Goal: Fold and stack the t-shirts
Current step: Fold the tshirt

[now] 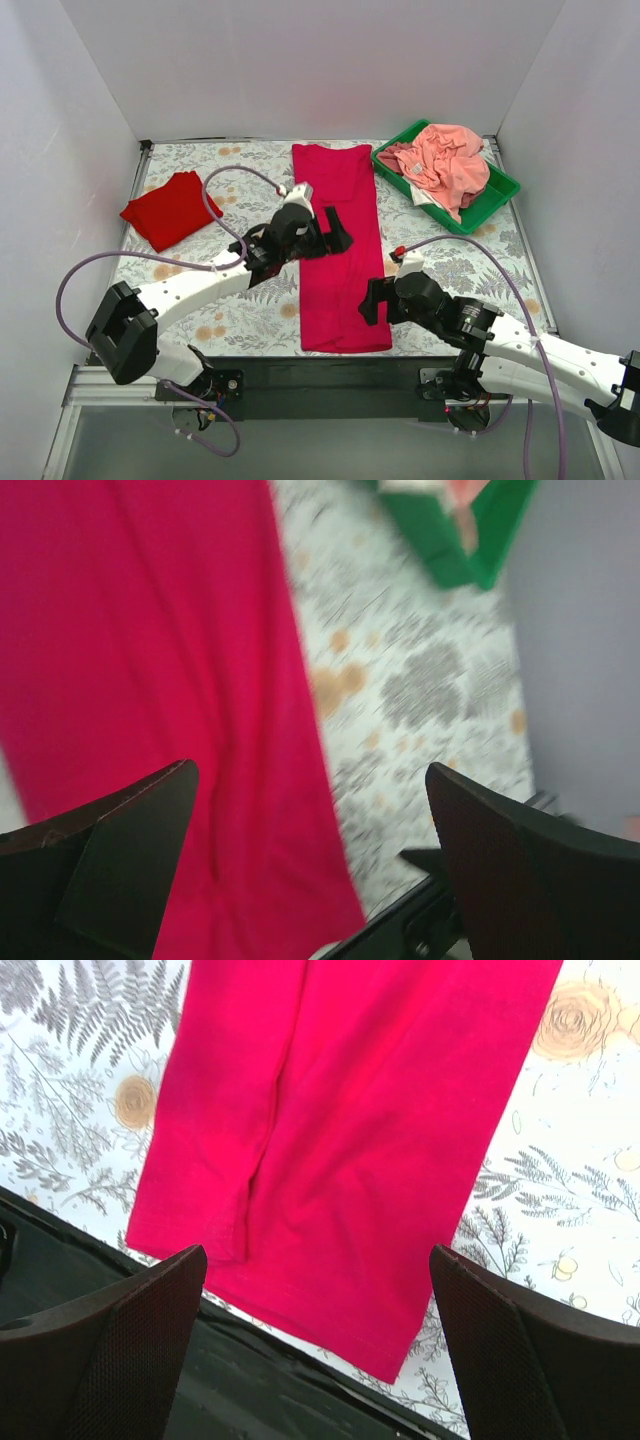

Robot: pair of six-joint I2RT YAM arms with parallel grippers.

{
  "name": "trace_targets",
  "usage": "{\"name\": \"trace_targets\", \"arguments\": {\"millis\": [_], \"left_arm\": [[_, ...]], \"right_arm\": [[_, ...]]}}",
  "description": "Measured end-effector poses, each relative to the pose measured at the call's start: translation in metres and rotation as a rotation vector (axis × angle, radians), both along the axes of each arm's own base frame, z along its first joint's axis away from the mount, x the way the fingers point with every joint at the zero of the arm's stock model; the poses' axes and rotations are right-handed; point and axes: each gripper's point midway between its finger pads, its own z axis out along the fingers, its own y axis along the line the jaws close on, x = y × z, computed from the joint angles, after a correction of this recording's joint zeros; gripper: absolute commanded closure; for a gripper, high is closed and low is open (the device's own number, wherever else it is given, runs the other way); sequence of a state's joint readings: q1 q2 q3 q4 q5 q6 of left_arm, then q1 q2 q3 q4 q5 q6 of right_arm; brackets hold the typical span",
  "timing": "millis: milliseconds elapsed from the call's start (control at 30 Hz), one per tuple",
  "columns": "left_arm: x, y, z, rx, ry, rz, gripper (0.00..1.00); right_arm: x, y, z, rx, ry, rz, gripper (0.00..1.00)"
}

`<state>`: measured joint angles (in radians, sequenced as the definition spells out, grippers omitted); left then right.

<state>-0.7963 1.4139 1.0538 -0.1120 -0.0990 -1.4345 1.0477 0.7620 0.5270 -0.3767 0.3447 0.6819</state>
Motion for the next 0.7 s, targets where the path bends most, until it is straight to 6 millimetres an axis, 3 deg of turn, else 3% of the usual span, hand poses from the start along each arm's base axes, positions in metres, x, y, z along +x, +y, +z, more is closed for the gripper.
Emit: {"name": "trace_targets", "arguments": {"millis": [67, 200, 267, 467, 700], "left_arm": [[-0.026, 0.012, -0.048, 0.077, 0.108, -0.007, 0.03], [-0.076, 0.033, -0.104, 0.184, 0.253, -0.029, 0.03], [-0.100, 0.039, -0.115, 0.214, 0.296, -0.051, 0.03], [-0.158, 0.049, -0.121, 0.215, 0.370, -0.112, 0.03], [-0.196, 0.085, -0.164, 0.247, 0.523, -0.068, 0.17]], "right_arm": [[-0.003, -0.002, -0.004, -0.014, 0.020, 0.007, 0.02], [-0.012, -0.002, -0.012, -0.019, 0.067, 0.023, 0.02], [-0.018, -0.003, -0.020, -0.026, 0.096, 0.038, 0.02], [-0.039, -0.012, -0.049, -0.066, 0.197, 0.075, 0.02], [-0.052, -0.018, -0.062, -0.043, 0.253, 0.070, 0.02]]}}
